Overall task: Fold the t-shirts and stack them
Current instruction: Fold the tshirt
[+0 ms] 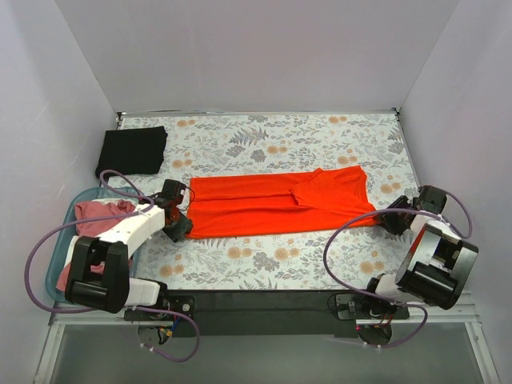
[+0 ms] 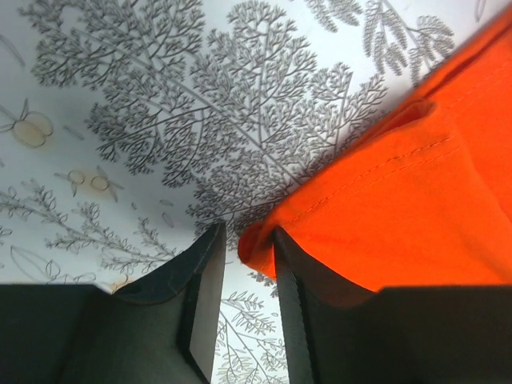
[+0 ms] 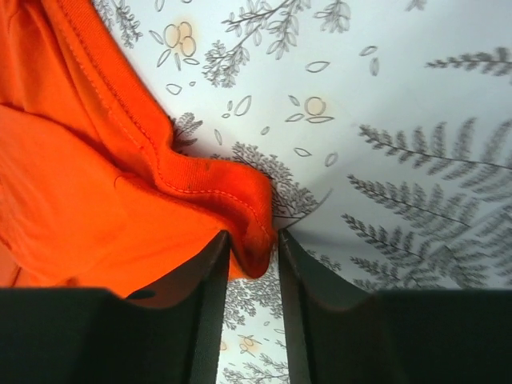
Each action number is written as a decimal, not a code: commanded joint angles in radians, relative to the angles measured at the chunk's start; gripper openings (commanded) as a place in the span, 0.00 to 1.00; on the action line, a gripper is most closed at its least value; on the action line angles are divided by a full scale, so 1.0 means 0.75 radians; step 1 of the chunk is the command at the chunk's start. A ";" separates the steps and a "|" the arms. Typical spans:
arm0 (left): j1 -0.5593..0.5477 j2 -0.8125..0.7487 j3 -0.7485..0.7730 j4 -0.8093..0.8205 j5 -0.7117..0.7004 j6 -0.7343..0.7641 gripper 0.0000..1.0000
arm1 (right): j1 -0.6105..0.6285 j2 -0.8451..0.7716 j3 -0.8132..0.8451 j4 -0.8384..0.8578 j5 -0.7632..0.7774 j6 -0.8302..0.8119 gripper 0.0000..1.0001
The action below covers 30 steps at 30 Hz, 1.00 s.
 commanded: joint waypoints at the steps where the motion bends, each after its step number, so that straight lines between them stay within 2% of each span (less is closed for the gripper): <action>1: 0.014 -0.080 0.010 -0.088 -0.032 0.012 0.31 | -0.017 -0.089 -0.015 -0.094 0.128 -0.071 0.41; 3: 0.014 -0.129 0.022 -0.109 -0.046 0.012 0.44 | -0.012 -0.168 -0.007 -0.118 0.141 -0.073 0.46; 6: 0.014 -0.213 0.063 -0.147 -0.099 0.039 0.53 | 0.028 -0.277 -0.007 -0.119 0.147 -0.053 0.46; 11: 0.012 -0.287 0.187 -0.215 -0.140 0.145 0.56 | 0.155 -0.398 0.003 -0.084 0.104 -0.038 0.46; 14: 0.008 -0.273 0.269 -0.166 -0.071 0.255 0.56 | 0.241 -0.435 -0.005 -0.039 0.067 -0.026 0.46; 17: -0.015 -0.169 0.341 -0.007 0.029 0.367 0.56 | 0.335 -0.451 -0.044 0.084 -0.047 -0.012 0.46; 22: -0.047 0.214 0.549 0.141 0.197 0.438 0.57 | 0.399 -0.347 -0.066 0.180 -0.141 0.078 0.46; 26: -0.092 0.478 0.792 0.216 0.209 0.499 0.54 | 0.415 -0.235 -0.103 0.310 -0.197 0.168 0.45; 30: -0.113 0.668 0.921 0.263 0.228 0.564 0.51 | 0.421 -0.093 -0.113 0.382 -0.258 0.238 0.42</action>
